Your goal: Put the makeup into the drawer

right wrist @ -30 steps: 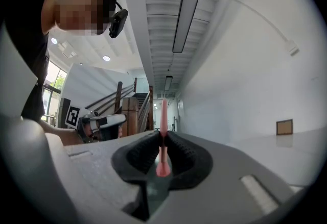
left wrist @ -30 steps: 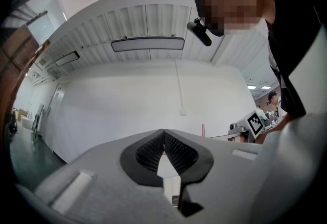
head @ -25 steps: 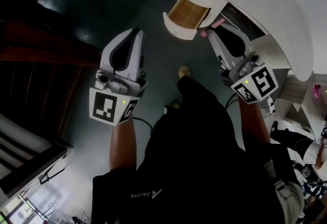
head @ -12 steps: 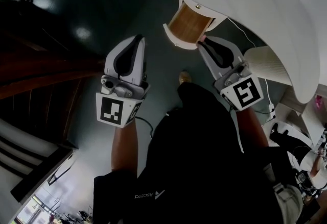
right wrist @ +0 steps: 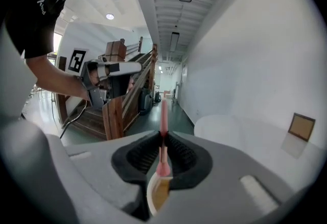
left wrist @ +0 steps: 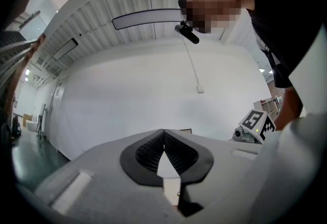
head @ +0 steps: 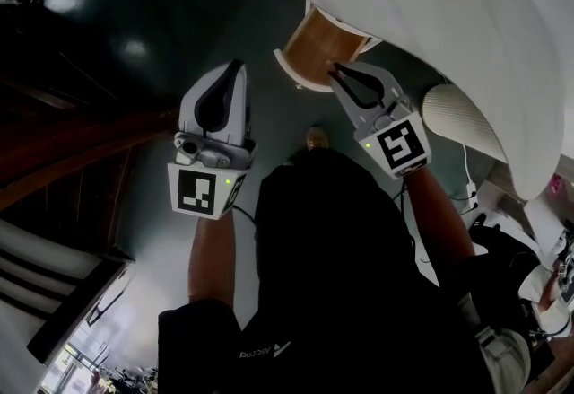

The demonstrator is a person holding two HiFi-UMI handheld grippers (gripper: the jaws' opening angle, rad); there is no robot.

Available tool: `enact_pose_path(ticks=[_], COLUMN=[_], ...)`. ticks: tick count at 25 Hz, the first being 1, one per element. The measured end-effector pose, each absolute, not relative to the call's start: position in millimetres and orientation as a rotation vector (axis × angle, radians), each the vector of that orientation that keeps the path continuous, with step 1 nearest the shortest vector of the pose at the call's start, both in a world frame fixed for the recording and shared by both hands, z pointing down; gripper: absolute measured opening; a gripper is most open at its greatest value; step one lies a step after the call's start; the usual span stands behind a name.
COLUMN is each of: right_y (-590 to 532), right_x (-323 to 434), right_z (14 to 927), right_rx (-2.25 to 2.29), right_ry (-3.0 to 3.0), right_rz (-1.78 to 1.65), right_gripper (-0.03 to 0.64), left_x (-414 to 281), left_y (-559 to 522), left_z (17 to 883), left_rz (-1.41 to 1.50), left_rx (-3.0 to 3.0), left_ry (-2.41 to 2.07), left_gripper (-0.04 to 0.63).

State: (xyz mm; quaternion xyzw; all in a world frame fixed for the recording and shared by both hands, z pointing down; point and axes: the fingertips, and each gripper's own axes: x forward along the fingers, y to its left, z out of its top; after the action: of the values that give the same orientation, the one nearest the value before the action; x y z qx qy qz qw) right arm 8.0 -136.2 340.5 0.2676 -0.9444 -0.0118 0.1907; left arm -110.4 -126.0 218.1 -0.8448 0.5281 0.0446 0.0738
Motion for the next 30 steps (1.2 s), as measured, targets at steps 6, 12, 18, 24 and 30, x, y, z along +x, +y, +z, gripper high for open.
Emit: enact_pose_path(ticks=[6, 12, 18, 24, 30], right_y=[-167, -198, -219, -237, -250], right_x=[9, -1, -11, -17, -20], right_z=[404, 482, 565, 644, 720], right_rx=[0.742, 0.693, 0.597, 0.455, 0.367], right_ry=[-2.544, -2.437, -2.293, -2.156, -2.048], right_rz=[0.012, 0.046, 0.017, 0.039, 0.081], right_gripper=[0.052, 0.052, 0.052, 0.052, 0.052], left_x=[-104, -104, -107, -115, -119], left_y=[-154, -189, -203, -217, -229], left_z=[263, 345, 401, 440, 481], left_rz=[0.146, 0.088, 0.065, 0.067, 0.060], left_rx=[-2.576, -2.689, -2.740, -2.749, -2.751], left_ry=[1.576, 1.544, 1.520, 1.504, 1.472], left_gripper=[0.011, 0.011, 0.011, 0.011, 0.011])
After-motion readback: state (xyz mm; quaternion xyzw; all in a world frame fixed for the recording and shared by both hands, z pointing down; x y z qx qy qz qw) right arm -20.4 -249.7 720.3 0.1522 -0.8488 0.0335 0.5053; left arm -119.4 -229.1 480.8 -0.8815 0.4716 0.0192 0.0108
